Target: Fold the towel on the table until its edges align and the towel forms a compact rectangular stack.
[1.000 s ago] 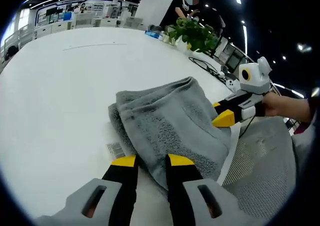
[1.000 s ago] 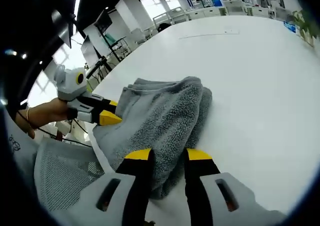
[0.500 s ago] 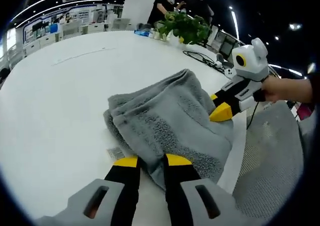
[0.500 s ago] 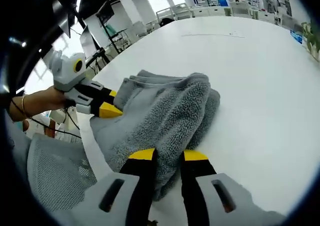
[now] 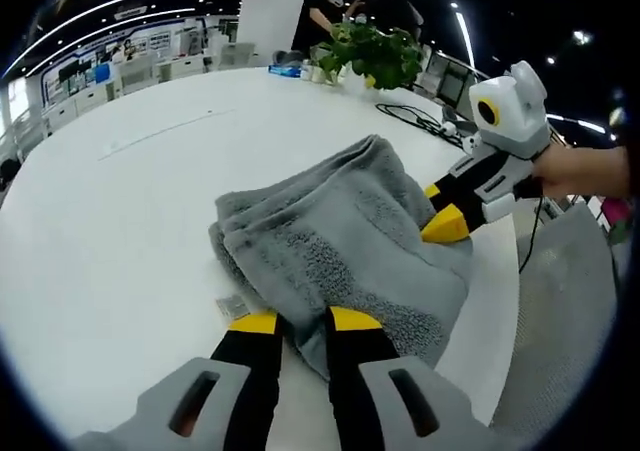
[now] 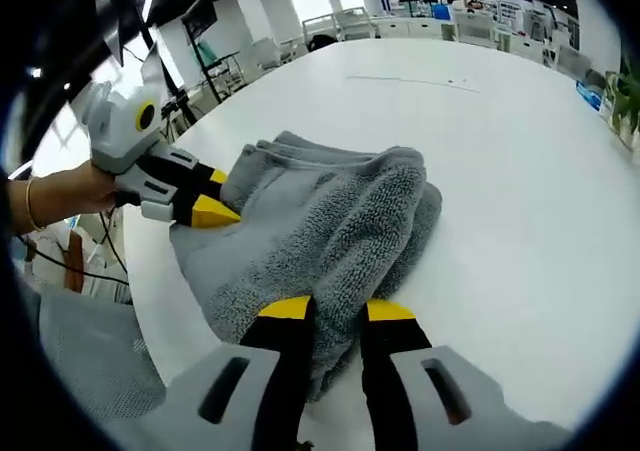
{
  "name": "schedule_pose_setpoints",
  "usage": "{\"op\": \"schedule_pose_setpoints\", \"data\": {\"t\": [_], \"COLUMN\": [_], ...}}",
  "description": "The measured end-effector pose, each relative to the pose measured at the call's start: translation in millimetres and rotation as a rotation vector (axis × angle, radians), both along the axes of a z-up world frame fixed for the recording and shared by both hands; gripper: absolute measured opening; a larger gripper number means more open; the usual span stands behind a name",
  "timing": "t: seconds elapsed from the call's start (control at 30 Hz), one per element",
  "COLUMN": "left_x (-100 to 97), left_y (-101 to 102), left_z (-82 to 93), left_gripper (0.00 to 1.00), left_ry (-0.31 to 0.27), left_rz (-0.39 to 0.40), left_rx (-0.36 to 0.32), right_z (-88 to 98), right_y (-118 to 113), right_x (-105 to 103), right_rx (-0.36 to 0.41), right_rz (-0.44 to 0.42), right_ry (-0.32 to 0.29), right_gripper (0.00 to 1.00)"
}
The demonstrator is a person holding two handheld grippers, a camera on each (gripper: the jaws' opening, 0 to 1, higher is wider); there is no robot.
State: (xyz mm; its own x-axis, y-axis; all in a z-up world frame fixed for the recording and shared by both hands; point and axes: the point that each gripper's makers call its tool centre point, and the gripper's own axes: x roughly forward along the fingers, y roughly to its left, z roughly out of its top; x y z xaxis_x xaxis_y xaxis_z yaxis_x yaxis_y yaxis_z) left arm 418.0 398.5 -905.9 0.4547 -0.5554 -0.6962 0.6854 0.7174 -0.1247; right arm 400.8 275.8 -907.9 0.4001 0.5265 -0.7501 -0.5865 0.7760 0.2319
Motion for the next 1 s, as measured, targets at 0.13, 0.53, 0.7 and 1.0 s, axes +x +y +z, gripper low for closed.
{"op": "schedule_pose_setpoints", "data": {"t": [0.13, 0.53, 0.7, 1.0], "left_x": [17.2, 55.7, 65.7, 75.9], "left_y": [0.0, -2.0, -2.2, -0.8], "left_z": [0.1, 1.9, 1.5, 1.3], "left_gripper": [0.16, 0.14, 0.14, 0.14], "left_ry": [-0.001, -0.070, -0.092, -0.080], "left_rz": [-0.002, -0.018, -0.027, 0.007], "left_rx": [0.006, 0.066, 0.069, 0.036], "right_z": [-0.2, 0.0, -0.2, 0.2], "right_y": [-1.3, -2.4, -2.7, -3.5], "right_x": [17.4, 58.2, 67.5, 78.7], "right_rx": [-0.006, -0.051, -0.063, -0.044], "right_rz": [-0.004, 0.005, 0.008, 0.009], "right_ry": [-0.020, -0.031, -0.033, -0.049], "right_gripper": [0.16, 0.16, 0.16, 0.16]}}
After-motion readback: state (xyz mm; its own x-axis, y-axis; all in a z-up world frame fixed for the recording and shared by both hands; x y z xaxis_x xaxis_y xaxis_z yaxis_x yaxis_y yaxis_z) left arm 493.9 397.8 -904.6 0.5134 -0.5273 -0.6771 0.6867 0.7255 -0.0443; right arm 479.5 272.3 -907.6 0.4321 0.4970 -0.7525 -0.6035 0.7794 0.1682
